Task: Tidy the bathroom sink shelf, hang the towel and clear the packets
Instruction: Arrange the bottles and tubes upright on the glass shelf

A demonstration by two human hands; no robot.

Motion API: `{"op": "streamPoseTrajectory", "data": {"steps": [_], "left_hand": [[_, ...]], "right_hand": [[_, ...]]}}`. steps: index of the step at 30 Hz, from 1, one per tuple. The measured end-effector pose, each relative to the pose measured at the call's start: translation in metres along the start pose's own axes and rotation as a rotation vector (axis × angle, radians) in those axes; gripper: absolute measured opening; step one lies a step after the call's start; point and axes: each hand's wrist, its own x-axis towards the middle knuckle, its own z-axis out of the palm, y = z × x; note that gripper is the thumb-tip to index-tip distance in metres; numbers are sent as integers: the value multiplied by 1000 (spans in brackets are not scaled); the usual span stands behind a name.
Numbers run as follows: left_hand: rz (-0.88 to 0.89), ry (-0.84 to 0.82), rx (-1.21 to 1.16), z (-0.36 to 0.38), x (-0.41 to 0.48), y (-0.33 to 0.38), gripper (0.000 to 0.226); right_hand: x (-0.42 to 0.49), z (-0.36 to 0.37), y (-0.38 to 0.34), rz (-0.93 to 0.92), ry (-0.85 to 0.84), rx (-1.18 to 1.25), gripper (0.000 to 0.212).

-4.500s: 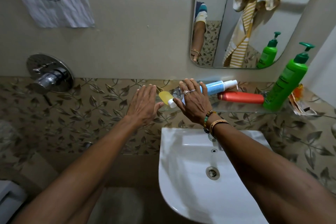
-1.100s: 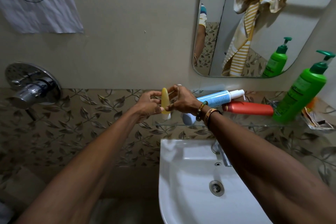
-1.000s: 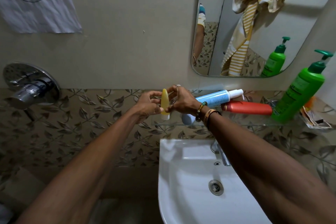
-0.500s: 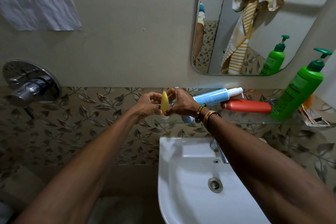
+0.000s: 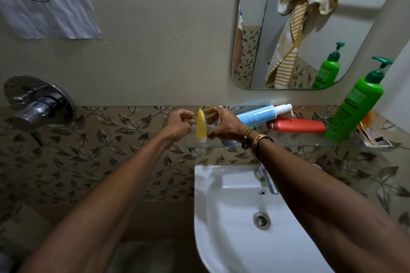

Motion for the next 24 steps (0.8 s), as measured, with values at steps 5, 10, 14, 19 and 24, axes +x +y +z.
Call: {"op": "streamPoseTrajectory", "data": {"steps": [5,10,14,19,24], "left_hand": [[40,74,31,-3,-3,-1,36],[92,105,58,-6,-10,-5,25],[127,141,102,-3,-17,-10,17],[166,268,139,6,-33,-6,18],[203,296,125,5,-45,8,12]], "right_hand": [[-14,-6,1,44,87,23,78],[-30,-5,-1,58,216,-13,69],[-45,-5,0,83,293,-12,64],[-60,-11,1,113,349,-18,59],[-64,-19,8,135,358,-8,55]]}}
